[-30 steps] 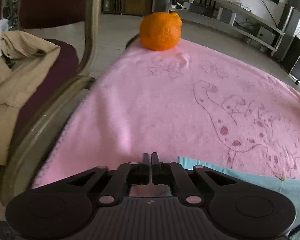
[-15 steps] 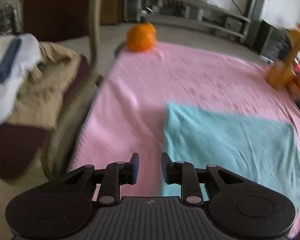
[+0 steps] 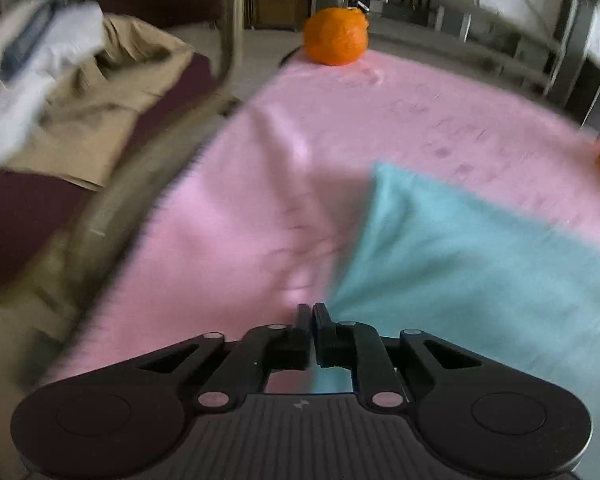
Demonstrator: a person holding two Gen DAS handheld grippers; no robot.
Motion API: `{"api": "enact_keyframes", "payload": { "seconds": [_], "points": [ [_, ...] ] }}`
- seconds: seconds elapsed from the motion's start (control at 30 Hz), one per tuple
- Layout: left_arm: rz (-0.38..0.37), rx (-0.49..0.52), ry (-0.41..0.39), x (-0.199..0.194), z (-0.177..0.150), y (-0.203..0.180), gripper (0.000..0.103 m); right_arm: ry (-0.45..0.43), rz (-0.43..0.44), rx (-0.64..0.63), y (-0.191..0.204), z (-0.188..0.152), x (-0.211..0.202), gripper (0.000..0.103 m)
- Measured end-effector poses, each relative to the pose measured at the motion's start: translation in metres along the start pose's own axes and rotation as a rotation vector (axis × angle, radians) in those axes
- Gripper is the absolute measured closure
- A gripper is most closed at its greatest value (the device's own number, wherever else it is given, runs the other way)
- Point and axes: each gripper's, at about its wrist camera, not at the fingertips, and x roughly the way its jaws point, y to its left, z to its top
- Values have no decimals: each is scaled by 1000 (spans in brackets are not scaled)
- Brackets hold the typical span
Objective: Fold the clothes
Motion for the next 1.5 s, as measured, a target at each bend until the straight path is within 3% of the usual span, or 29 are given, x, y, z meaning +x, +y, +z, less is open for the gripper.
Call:
{"api": "enact_keyframes", "payload": {
  "seconds": [0.1,0.13,0.17,0.2,0.3,0.37,0.53,0.7,0.8,0.9,1.0,1.07,1.13,1.23,1.27,1.4,1.5],
  "points": [
    [28,1,20,-8,-4,14,90,-98,-58,4,-6,10,-30,103],
    [11,-12,22,-14,-5,17,90,-122,-88,-14,-3,12,-38,98],
    [-6,-24,22,-21,-7,20,90,-122,-99,-33,1,10,-45,86],
    [-23,-37,23,-28,-9,23,90,-119,-108,-51,6,8,-52,82],
    [-77,-28,25,-54,-20,17,84,-92,-103,-141,24,-9,-69,81],
    [-104,18,26,-71,-29,5,79,-80,-111,-224,37,-27,-78,81],
    [-143,165,44,-95,-59,-35,78,-56,-142,-432,58,-74,-92,79],
    [-146,286,1,-90,-68,-71,77,-26,-216,-645,68,-116,-67,85],
    [-119,287,-27,-74,-62,-81,78,3,-232,-704,76,-123,-40,85],
    [-112,282,44,-60,-66,-79,75,31,-250,-722,72,-127,-22,84],
    [-100,309,7,-76,-78,-71,75,90,-296,-741,61,-137,-26,89],
    [-133,264,-2,-84,-81,-62,76,96,-297,-726,59,-140,-46,88],
    [-159,221,-24,-89,-79,-56,76,33,-228,-644,56,-132,-75,86],
    [-150,200,-80,-92,-75,-58,75,-84,-126,-482,46,-112,-109,64],
    [-145,203,-91,-90,-74,-59,75,-113,-117,-431,40,-106,-116,63],
    [-119,208,-86,-73,-74,-60,75,-118,-151,-311,20,-97,-118,63],
    [-119,196,-56,-64,-77,-55,74,-103,-182,-302,13,-99,-108,63]
  ]
}}
